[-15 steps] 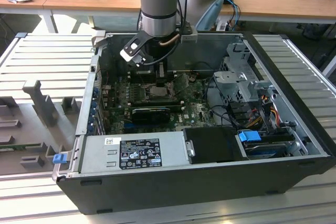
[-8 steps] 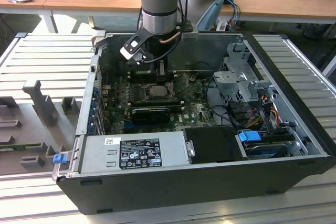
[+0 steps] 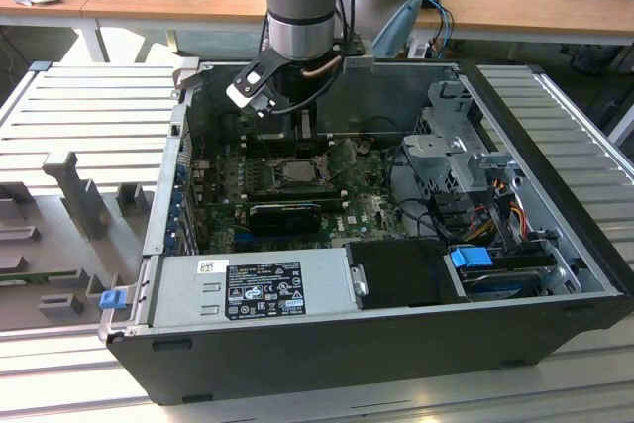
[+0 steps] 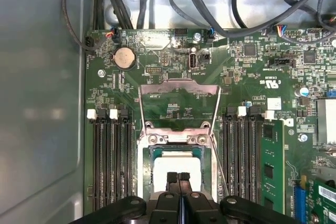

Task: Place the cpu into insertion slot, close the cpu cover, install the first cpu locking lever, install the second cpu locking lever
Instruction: 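Close the cpu cover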

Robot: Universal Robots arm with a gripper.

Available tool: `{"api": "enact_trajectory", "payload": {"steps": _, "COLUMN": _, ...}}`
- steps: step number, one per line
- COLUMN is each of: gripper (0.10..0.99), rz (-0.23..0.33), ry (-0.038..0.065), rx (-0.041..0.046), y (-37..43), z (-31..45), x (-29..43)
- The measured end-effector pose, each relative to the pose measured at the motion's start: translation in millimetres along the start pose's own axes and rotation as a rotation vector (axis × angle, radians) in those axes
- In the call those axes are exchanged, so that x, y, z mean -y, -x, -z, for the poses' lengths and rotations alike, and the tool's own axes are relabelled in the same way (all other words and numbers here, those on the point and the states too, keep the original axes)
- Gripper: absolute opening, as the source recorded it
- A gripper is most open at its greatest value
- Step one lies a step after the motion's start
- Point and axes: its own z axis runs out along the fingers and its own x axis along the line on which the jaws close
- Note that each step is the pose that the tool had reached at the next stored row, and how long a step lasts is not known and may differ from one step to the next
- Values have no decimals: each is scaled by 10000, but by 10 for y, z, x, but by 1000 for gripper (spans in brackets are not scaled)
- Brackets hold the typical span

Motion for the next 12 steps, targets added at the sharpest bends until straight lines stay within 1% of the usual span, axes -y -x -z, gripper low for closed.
{"api": "enact_trajectory", "payload": {"steps": 2, "gripper": 106, "rz": 0, "ry": 0, "rx": 0, "y": -2, "z": 60, "x": -4}}
{"api": "enact_trajectory", "payload": {"steps": 3, "gripper": 106, "rz": 0, "ry": 0, "rx": 0, "y": -3, "z": 77, "x": -5}}
{"api": "enact_trajectory", "payload": {"steps": 6, "gripper": 106, "rz": 0, "ry": -2, "rx": 3, "y": -2, "z": 85, "x": -23}}
{"api": "enact_trajectory", "payload": {"steps": 10, "gripper": 106, "rz": 0, "ry": 0, "rx": 1, "y": -5, "z": 144, "x": -27}}
{"api": "enact_trajectory", "payload": {"steps": 12, "gripper": 106, "rz": 0, "ry": 0, "rx": 1, "y": -6, "z": 163, "x": -28}}
